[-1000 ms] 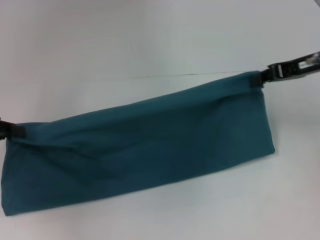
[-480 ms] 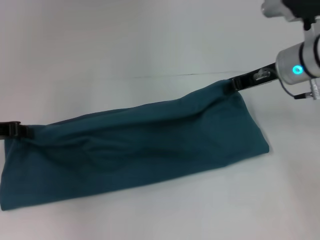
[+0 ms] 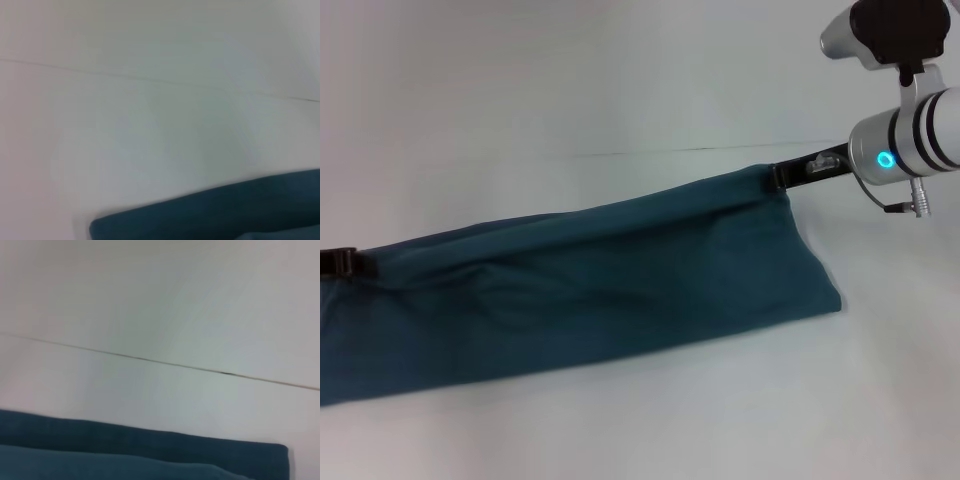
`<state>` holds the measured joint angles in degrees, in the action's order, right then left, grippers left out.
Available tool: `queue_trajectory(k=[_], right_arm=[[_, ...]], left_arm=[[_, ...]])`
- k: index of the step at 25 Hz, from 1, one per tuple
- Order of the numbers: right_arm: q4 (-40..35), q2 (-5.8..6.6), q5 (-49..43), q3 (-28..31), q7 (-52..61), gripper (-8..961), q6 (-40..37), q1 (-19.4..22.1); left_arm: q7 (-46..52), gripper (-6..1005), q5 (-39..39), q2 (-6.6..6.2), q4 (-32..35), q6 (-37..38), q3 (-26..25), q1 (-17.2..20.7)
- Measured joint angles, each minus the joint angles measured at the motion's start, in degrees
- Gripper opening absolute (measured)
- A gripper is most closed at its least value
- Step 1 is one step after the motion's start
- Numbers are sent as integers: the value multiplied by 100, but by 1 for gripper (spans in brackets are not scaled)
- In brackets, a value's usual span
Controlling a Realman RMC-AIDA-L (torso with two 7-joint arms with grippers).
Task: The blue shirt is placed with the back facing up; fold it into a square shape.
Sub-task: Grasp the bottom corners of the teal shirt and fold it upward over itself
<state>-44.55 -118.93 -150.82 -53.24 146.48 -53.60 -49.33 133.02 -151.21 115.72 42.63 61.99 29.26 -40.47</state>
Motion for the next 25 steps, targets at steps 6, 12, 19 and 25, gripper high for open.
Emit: queue_trajectory(k=[6,12,19,25], right_arm=[[94,-44,9,-11,-8,85,234,-8],[248,-68,40,-5,-6,88,535,-30],[376,-69,306,11,2,181,877,7],[414,-69,294,-5,2,362,925,-13]], left_arm=[[-9,169,-3,72,0,-159,10,5],[-2,170,14,143,-3,-481,27,-18],[86,172,64,161,-36,-774,31,-32],[113,426,46,128,-44,-787,44,-51]])
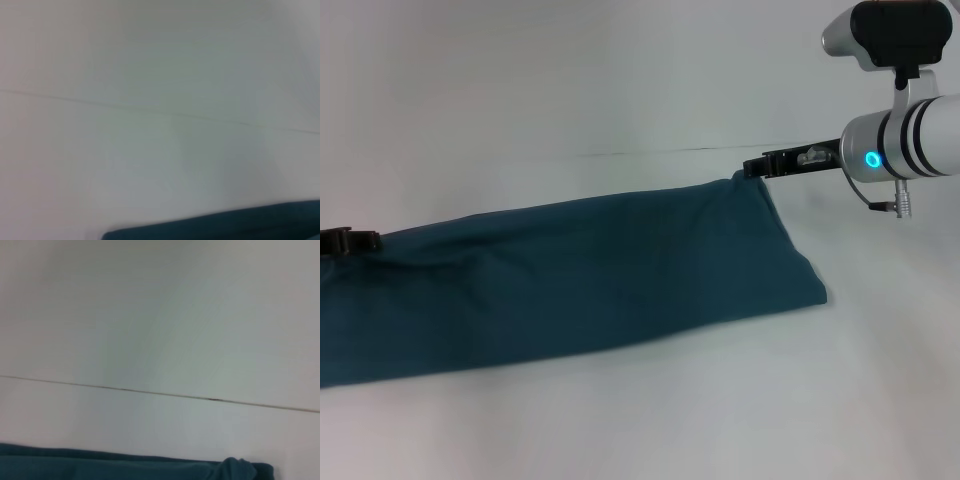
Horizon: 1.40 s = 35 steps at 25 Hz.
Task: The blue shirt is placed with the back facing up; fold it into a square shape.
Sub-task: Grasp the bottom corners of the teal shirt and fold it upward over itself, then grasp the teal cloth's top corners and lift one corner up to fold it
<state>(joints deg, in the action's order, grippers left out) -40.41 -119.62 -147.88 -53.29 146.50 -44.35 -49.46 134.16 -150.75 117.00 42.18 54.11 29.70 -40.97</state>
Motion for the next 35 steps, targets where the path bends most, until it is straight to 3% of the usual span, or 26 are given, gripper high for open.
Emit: queue_trajectory(k=[4,8,12,16,21,24,31,35], right_arm=[[56,0,13,-25,-35,436,-5,-17],[70,0,14,-129,-48,510,-60,-22],[-31,3,3,-172,-50,710,-240,-9],[-206,23,-28,-329,-57,934,-386,39],[-392,43,-355,-517,-39,933,-436,68],[-471,43,-449,-515,-55,933,-438,79],[-651,70,-488,-504,-74,931,-436,142],[-716,61,-488,-520,-114,931,-486,147]], left_arm=[[33,620,23,-40,0,10,2,-5],[319,692,-6,-213,80,382,3,8],[892,764,-44,-434,489,1443,-32,124],[1375,837,-78,-479,1108,2556,-43,368],[1911,930,-489,-504,1371,3367,-41,524],[2157,934,-897,-488,1407,3564,-28,541],[2488,923,-948,-378,1305,3350,-81,614],[2634,912,-931,-382,946,3043,-115,567]])
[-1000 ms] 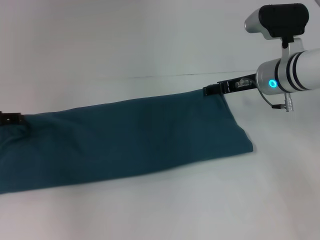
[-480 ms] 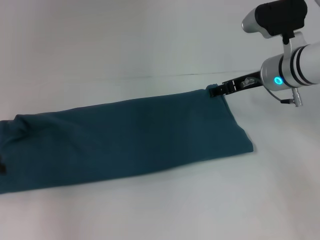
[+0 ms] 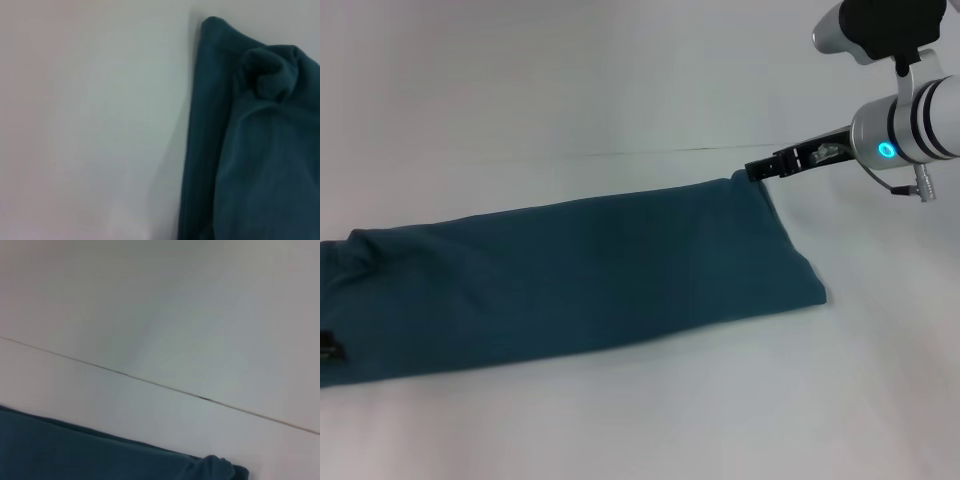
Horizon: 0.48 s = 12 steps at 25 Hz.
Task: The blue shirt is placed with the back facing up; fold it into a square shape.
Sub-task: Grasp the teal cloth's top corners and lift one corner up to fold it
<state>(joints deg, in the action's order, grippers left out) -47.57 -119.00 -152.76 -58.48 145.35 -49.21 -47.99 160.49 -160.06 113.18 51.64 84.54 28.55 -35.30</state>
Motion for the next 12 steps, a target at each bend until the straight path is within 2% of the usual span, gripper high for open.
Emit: queue_trajectory(k=[12], right_arm=[[-15,-40,-9,-204,-16,930,-28,1]], left_arm=[[193,881,116,-44,-476,-422,-280,-70]])
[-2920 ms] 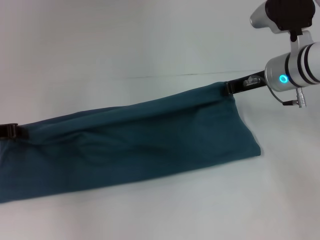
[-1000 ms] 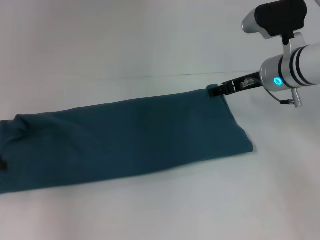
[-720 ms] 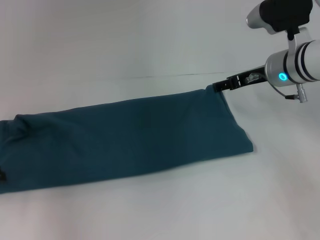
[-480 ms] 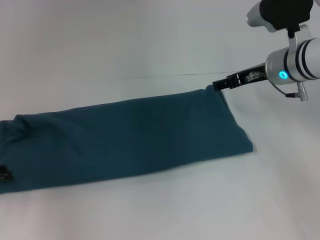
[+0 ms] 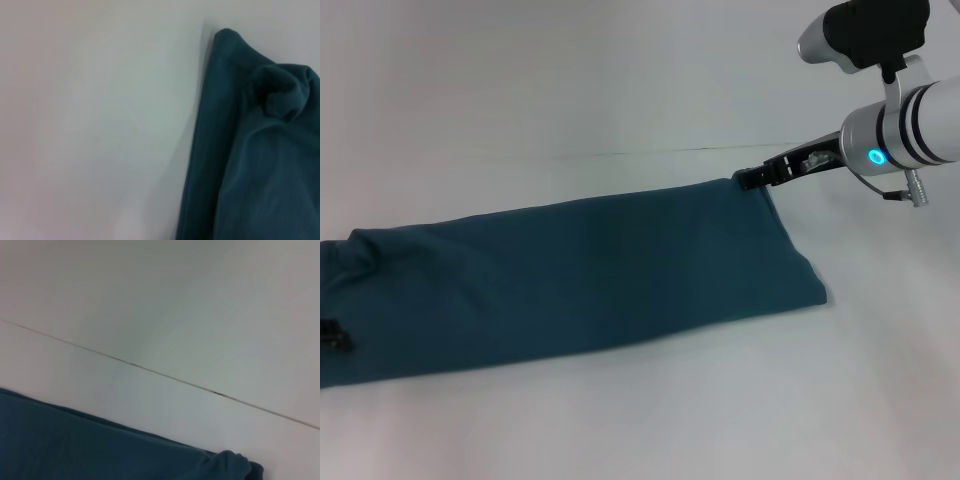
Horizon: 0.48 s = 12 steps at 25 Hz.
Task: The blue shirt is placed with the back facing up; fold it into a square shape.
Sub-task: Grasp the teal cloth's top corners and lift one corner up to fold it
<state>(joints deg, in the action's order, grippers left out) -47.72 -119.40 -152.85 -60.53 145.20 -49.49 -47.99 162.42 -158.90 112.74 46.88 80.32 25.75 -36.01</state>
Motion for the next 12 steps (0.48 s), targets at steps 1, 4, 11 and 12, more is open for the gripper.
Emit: queue_trajectory(k=[1,4,11,12], right_arm=[[0,-1,0,-1,2,930,0,0],[-1,-3,1,-2,3,929,0,0],[-1,-10,1,-9,13,928,-14,0],[-1,-13,1,-10,14,928,-30,0]], left_arm=[[0,878,11,0,-43,-21,0,-5],[-10,870,55,1,-108,-33,0,-28],[-115,852,219,26,-128,-52,50,-88],[-158,849,236,37,-140,-67,51,-102]])
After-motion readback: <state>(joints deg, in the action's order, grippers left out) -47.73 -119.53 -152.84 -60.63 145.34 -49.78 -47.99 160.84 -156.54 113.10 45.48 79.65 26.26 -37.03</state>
